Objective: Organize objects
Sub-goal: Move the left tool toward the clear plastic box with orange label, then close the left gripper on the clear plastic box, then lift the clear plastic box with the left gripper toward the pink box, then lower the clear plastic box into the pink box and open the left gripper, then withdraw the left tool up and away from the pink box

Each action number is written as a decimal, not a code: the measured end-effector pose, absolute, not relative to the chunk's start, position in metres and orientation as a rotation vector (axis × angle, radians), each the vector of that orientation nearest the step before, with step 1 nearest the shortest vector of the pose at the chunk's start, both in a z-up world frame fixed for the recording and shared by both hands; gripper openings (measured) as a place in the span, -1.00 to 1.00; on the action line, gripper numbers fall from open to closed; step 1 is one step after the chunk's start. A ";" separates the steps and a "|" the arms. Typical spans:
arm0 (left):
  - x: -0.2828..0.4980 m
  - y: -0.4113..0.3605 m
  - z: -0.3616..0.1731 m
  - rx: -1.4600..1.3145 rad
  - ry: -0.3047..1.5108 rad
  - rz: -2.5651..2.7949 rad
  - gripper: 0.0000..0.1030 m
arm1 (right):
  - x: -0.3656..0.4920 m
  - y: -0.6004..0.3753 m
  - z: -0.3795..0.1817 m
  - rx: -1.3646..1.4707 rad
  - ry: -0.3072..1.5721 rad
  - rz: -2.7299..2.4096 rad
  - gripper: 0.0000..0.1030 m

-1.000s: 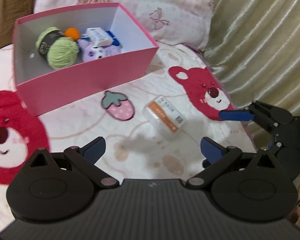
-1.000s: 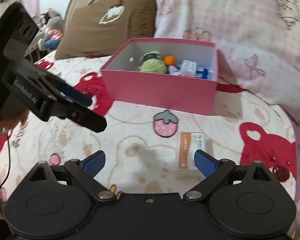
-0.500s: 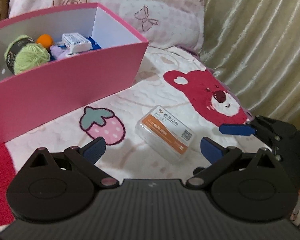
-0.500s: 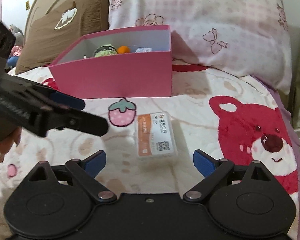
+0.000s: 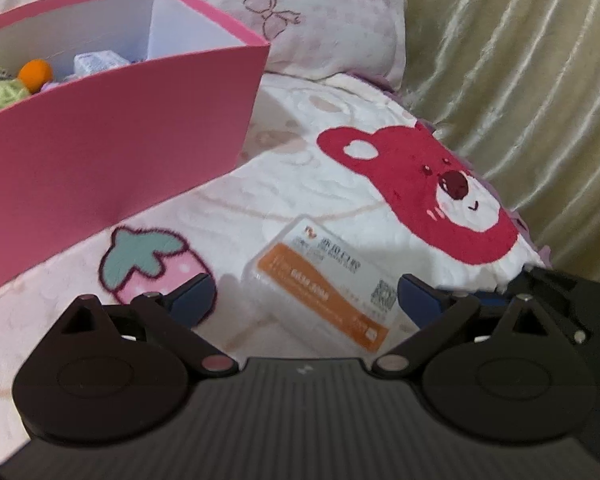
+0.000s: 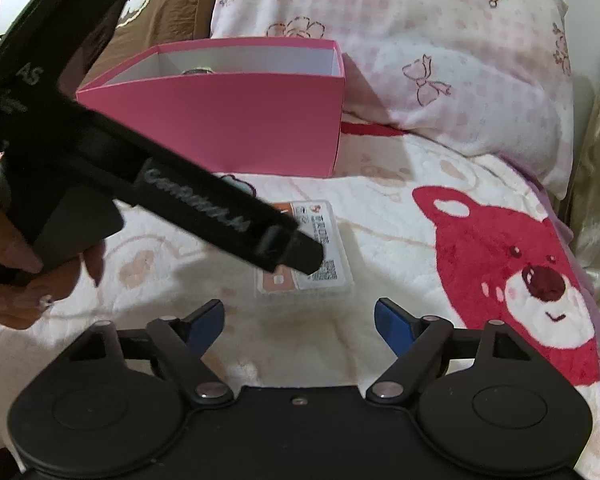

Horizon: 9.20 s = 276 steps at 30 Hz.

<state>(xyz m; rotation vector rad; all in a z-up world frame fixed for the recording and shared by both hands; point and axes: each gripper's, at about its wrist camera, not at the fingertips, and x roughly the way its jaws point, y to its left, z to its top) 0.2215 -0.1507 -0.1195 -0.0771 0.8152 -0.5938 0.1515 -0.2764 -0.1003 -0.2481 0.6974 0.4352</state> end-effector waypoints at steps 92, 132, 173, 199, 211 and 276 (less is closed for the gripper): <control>0.097 -0.077 -0.043 -0.349 0.999 -0.405 0.13 | 0.101 -0.226 -0.034 -0.124 0.828 0.583 0.89; 0.115 0.005 0.016 -0.523 0.833 -0.319 0.17 | 0.125 -0.168 0.045 -0.201 0.731 0.760 0.89; 0.311 0.029 -0.011 -0.635 0.874 -0.232 0.23 | 0.321 -0.132 0.046 -0.195 0.740 0.845 0.62; 0.346 0.022 -0.081 -0.534 1.041 -0.090 0.06 | 0.370 -0.128 -0.029 -0.170 1.036 0.782 -0.13; 0.338 0.023 -0.084 -0.466 1.035 -0.042 -0.11 | 0.374 -0.127 -0.045 -0.144 1.066 0.746 -0.27; 0.162 0.001 0.061 -0.262 0.957 -0.086 0.40 | 0.194 -0.184 0.084 -0.234 0.824 0.664 0.10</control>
